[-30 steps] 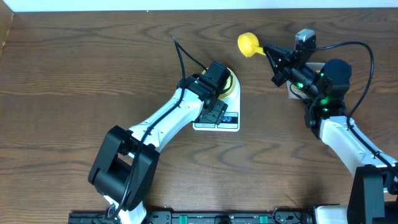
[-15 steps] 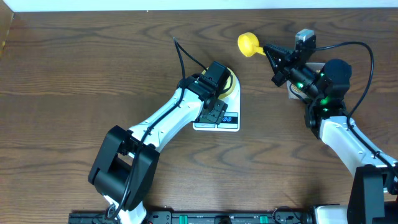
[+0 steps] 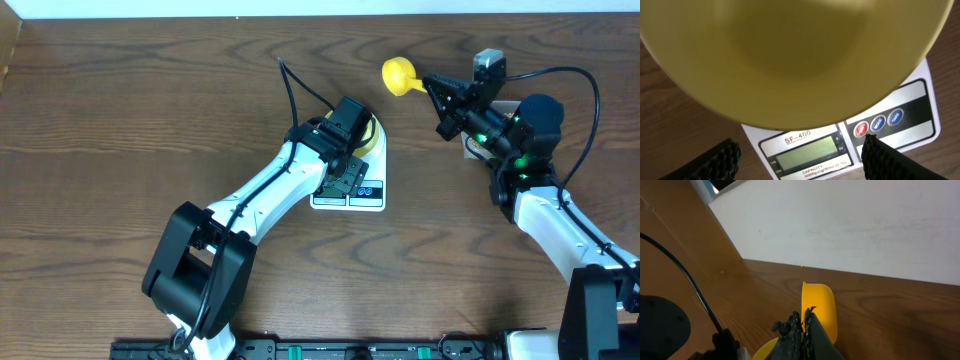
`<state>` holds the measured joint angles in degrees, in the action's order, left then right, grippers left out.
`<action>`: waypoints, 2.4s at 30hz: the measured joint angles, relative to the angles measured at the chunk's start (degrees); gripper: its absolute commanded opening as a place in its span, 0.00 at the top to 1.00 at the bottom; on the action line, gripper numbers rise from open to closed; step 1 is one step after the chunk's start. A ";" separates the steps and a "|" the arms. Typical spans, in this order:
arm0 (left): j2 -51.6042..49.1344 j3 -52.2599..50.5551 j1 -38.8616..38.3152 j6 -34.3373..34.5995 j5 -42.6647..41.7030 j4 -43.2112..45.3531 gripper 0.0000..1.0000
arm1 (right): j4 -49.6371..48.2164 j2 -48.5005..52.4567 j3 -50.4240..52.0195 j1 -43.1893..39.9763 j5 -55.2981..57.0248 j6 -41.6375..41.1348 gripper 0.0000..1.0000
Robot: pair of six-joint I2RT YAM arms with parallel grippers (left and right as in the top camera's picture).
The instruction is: Scoop item into bowl and weigh 50g on scale
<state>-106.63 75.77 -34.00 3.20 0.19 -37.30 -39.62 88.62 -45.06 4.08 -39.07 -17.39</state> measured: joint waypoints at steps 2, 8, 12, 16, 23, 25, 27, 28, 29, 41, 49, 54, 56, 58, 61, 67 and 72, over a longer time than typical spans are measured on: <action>0.00 0.00 0.00 0.00 0.00 0.50 0.20 | 0.66 0.00 0.00 0.00 -0.02 0.59 0.99; 0.00 0.00 0.00 0.00 0.00 2.78 0.21 | 1.27 0.00 0.00 0.00 -0.15 2.60 0.99; -0.11 0.00 0.00 0.00 0.00 2.89 0.20 | 1.27 0.00 0.00 0.00 -0.15 3.87 0.99; -1.07 0.00 0.00 0.00 0.00 2.84 0.21 | 1.27 0.00 0.00 0.00 -0.15 4.48 0.99; -3.26 0.00 0.00 -0.02 0.00 2.69 0.20 | 1.27 0.00 0.00 0.00 -0.15 4.66 0.99; -3.26 0.00 0.00 0.00 0.00 2.71 0.20 | 1.27 0.00 0.00 0.00 -0.15 4.70 0.99; -3.26 0.00 0.00 0.00 0.00 2.60 0.20 | 1.27 0.00 0.00 0.00 -0.15 4.94 0.99; -3.26 0.00 0.00 0.00 0.00 2.49 0.20 | 1.27 0.00 0.00 0.00 -0.15 5.03 0.99; -3.26 0.00 0.00 0.00 0.00 2.32 0.20 | 1.29 0.00 0.00 0.00 -0.15 5.07 0.99; -3.26 0.00 -0.02 -0.46 0.00 0.55 0.20 | 1.27 0.00 0.00 0.00 -0.13 5.95 0.99; -3.26 0.00 -0.96 -0.68 0.00 0.50 0.20 | 1.27 0.00 0.00 0.00 -0.13 6.16 0.99; -3.26 0.00 -1.44 -0.68 0.00 0.44 0.20 | 1.27 0.00 0.00 0.00 -0.13 6.32 0.99; -3.26 0.00 -1.49 -0.68 0.00 0.44 0.20 | 1.27 0.00 0.00 0.00 -0.13 6.34 0.99; -3.26 0.00 -1.49 -0.66 0.00 0.44 0.20 | 1.27 0.00 0.00 0.00 -0.13 6.34 0.99; -3.28 0.00 -1.49 -0.68 0.00 0.44 0.20 | 1.25 0.00 0.00 0.00 -0.13 6.34 0.99; -3.52 -0.02 -1.49 -0.66 0.00 0.44 0.20 | 0.81 0.00 0.00 0.00 -0.13 6.34 0.99; -3.54 -0.55 -1.49 -0.66 0.00 1.05 0.20 | 0.83 0.00 0.00 0.00 -0.13 6.34 0.99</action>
<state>-110.17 75.22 -35.48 2.55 0.19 -36.25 -38.79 88.62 -45.06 4.08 -39.20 -11.05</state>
